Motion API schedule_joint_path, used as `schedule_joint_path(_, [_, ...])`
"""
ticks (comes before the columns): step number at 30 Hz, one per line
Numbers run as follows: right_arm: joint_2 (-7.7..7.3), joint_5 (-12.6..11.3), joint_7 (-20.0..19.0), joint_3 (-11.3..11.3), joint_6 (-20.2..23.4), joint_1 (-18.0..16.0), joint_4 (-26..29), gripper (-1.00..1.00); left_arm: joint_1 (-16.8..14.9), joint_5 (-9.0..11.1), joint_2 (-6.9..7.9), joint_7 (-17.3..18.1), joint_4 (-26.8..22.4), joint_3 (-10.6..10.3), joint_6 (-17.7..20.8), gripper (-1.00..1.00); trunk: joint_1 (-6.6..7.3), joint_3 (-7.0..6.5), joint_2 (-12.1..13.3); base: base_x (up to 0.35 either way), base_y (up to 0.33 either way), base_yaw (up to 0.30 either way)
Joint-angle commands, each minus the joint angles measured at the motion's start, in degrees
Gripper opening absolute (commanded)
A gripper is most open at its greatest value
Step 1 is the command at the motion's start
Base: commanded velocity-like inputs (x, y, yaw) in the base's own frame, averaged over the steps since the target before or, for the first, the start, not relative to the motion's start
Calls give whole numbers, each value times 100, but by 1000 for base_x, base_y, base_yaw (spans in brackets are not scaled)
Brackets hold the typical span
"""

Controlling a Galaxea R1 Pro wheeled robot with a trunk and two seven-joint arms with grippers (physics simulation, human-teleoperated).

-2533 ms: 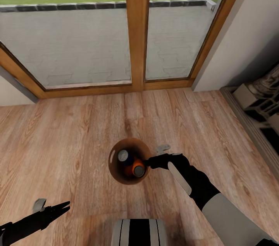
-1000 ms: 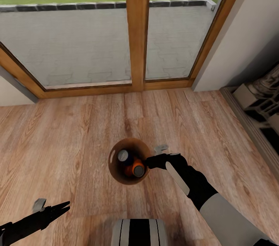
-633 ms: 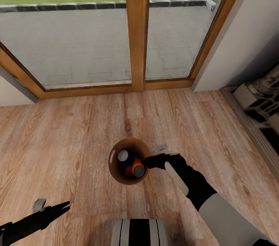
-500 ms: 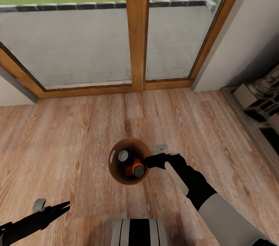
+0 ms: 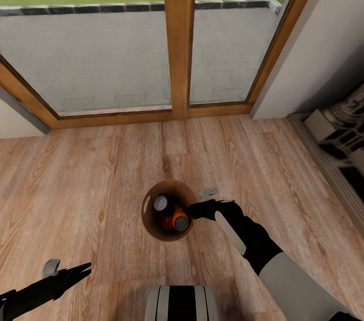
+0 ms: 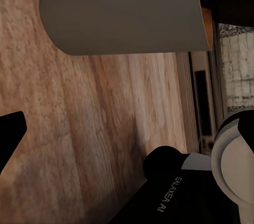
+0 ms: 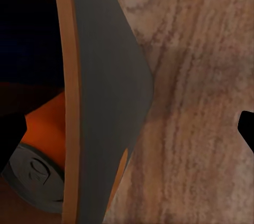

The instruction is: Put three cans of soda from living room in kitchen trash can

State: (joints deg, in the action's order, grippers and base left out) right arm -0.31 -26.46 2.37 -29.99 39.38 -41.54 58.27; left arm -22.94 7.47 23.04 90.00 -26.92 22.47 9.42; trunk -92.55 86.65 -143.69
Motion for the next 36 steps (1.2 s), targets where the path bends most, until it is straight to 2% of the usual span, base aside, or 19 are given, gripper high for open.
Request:
schedule_joint_path(1, [-2,0,0,-1,0,-1,0,100,0,0,0,0,-2,0,1,100,0,0,0,0,0,0])
schedule_joint_path(21, [4,0,0,-5,0,-3,0,100,0,0,1,0,-4,-4,4,100,0,0,0,0,0,0])
schedule_joint_path(25, [4,0,0,-6,0,-3,0,100,0,0,-1,0,-6,-8,6,100,10,-89,5,0,0,0])
schedule_joint_path(36, [4,0,0,-4,0,-2,0,100,0,0,0,0,-6,-6,6,100,10,-89,5,0,0,0])
